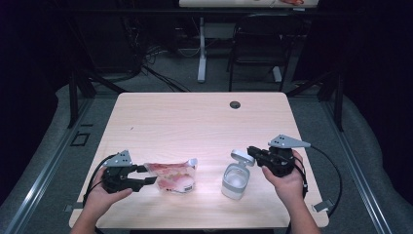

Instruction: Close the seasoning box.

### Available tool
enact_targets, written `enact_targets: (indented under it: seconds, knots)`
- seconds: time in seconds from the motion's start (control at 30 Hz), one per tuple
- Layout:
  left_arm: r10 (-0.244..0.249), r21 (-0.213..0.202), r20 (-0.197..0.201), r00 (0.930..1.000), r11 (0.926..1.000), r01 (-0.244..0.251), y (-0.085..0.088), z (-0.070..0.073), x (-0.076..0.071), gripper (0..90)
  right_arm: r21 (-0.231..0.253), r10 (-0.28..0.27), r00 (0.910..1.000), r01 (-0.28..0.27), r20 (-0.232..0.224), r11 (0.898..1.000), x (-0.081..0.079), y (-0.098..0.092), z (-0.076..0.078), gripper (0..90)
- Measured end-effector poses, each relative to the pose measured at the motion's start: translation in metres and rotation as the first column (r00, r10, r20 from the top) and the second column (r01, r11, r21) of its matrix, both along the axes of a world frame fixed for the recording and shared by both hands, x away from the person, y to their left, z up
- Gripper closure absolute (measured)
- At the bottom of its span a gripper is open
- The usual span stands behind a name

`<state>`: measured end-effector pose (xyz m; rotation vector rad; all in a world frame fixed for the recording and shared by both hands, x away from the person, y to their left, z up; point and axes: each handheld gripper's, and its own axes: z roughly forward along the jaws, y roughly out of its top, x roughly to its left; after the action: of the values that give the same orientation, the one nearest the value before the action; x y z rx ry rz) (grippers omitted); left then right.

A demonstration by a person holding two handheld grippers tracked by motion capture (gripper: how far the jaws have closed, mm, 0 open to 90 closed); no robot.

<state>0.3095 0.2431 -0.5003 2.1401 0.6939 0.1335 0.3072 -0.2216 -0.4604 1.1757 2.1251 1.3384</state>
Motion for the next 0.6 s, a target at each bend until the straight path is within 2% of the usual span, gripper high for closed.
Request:
enact_targets:
  seconds: [0.27, 0.47, 0.6]
  knots:
    - [-0.001, -0.002, -0.002, 1.0000, 1.0000, 0.001, 0.000, -0.001, -0.001, 47.6, 0.039, -0.001, 1.0000, 0.002, -0.007, 0.999, -0.014, -0.005, -0.015, 83.6]
    - [0.003, 0.006, -0.005, 1.0000, 1.0000, -0.003, -0.001, -0.002, -0.001, 46.8, 0.066, -0.033, 0.9993, 0.034, -0.014, 0.997, -0.020, -0.014, -0.027, 83.3]
    - [0.003, 0.002, -0.001, 1.0000, 1.0000, -0.003, -0.001, -0.003, -0.001, 46.2, 0.092, -0.077, 0.9970, 0.078, -0.011, 0.993, -0.025, -0.024, -0.033, 82.5]
